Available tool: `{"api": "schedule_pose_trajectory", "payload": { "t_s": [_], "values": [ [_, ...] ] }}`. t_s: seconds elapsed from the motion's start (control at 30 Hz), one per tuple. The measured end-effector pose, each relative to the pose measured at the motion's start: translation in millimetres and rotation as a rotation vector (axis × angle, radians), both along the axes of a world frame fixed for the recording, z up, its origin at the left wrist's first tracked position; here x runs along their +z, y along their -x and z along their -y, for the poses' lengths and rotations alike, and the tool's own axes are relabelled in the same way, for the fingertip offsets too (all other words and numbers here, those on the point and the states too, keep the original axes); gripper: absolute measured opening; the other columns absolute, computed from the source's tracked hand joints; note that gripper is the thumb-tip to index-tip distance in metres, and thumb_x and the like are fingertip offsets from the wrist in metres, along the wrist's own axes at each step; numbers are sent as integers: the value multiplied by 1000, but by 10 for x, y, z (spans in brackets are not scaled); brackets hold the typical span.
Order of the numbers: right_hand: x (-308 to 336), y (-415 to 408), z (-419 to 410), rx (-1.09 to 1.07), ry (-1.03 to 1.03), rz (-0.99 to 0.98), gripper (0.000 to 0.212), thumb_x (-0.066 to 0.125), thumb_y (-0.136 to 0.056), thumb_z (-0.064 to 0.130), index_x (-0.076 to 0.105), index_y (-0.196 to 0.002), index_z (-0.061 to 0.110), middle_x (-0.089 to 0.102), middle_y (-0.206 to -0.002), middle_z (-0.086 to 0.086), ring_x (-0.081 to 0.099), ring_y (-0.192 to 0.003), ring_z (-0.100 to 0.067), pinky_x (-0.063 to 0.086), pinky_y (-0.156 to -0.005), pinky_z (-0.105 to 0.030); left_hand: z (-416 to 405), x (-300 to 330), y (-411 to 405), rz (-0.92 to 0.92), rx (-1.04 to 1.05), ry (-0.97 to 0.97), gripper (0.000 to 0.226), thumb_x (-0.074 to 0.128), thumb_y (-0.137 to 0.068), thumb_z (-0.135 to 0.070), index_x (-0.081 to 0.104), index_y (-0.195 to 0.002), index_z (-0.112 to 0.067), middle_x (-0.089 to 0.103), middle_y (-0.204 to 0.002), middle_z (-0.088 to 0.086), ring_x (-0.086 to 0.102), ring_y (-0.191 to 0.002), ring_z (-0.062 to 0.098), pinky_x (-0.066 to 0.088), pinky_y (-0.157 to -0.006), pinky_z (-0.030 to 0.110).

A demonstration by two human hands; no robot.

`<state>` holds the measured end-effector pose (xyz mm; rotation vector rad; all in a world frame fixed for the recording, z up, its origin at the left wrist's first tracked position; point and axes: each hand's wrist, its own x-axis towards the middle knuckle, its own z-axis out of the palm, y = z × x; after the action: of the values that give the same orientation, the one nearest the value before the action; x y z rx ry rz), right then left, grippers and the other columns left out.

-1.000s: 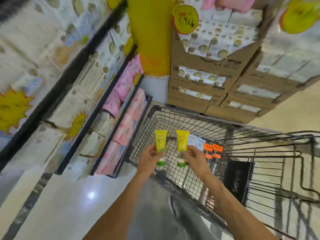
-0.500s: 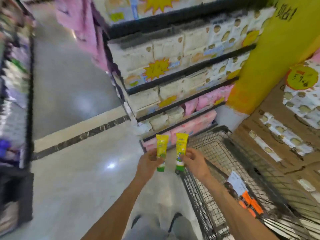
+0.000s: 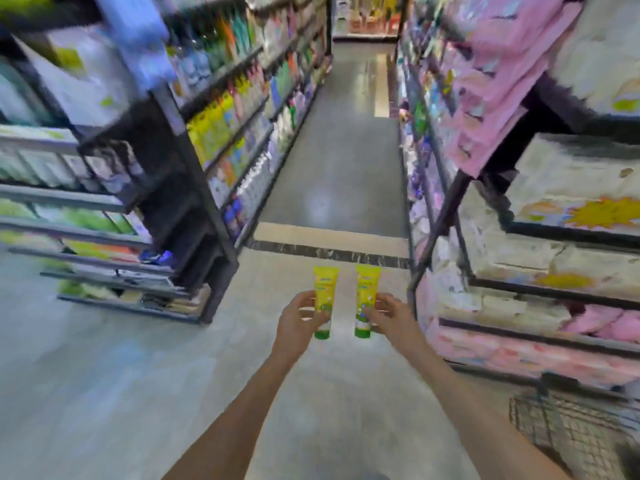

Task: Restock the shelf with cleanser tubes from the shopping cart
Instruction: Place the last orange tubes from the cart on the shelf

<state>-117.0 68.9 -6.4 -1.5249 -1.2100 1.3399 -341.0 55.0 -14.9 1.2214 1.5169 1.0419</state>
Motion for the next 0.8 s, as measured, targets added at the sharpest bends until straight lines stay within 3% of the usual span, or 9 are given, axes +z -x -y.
{"api": "schedule_pose_trajectory", "payload": {
  "t_s": [0.13, 0.27, 0.4, 0.53, 0.63, 0.8],
  "values": [
    [135, 1212, -225, 136, -50, -16, 22, 73, -93, 6, 68, -114, 9, 73, -105, -17, 74, -87, -25, 63, -79, -46, 34, 126, 1128, -14, 133, -45, 41, 83, -83, -11, 65, -114, -31, 74, -103, -5, 70, -94, 13, 55, -74, 18],
    [245, 2360, -396, 280, -73, -31, 23, 72, -93, 5, 67, -115, 8, 72, -107, -18, 74, -87, -22, 62, -76, -39, 150, 240, 2154, -34, 280, -63, 42, 84, -82, -16, 66, -120, -25, 74, -109, -5, 69, -102, 15, 57, -86, 29],
    [337, 3380, -585, 427, -102, -54, 20, 72, -94, 7, 69, -113, 10, 73, -107, -18, 74, -86, -20, 63, -77, -38, 267, 415, 3012, -37, 415, -97, 41, 80, -87, -6, 63, -121, -20, 72, -105, -4, 67, -96, 9, 52, -72, 12],
    [461, 4277, -804, 548, -166, -50, 19, 71, -95, 8, 69, -113, 11, 75, -105, -11, 73, -91, -22, 60, -80, -42, 228, 533, 3777, -55, 535, -113, 38, 79, -89, -7, 63, -123, -18, 71, -104, -3, 69, -99, 18, 55, -79, 19],
    [537, 4883, -1065, 627, -232, -30, 19, 72, -95, 14, 69, -114, 15, 75, -106, -5, 72, -98, -24, 61, -86, -45, 58, 621, 4304, -63, 595, -124, 36, 78, -90, -7, 63, -119, -21, 69, -97, -10, 66, -89, 9, 51, -74, 12],
    [668, 5835, -1657, 686, -275, -21, 19, 72, -95, 20, 67, -114, 21, 74, -105, -2, 72, -89, -15, 59, -89, -49, -455, 727, 5147, -120, 652, -166, 39, 81, -89, -16, 62, -121, -28, 72, -106, -9, 69, -99, 15, 57, -88, 32]
  ]
}}
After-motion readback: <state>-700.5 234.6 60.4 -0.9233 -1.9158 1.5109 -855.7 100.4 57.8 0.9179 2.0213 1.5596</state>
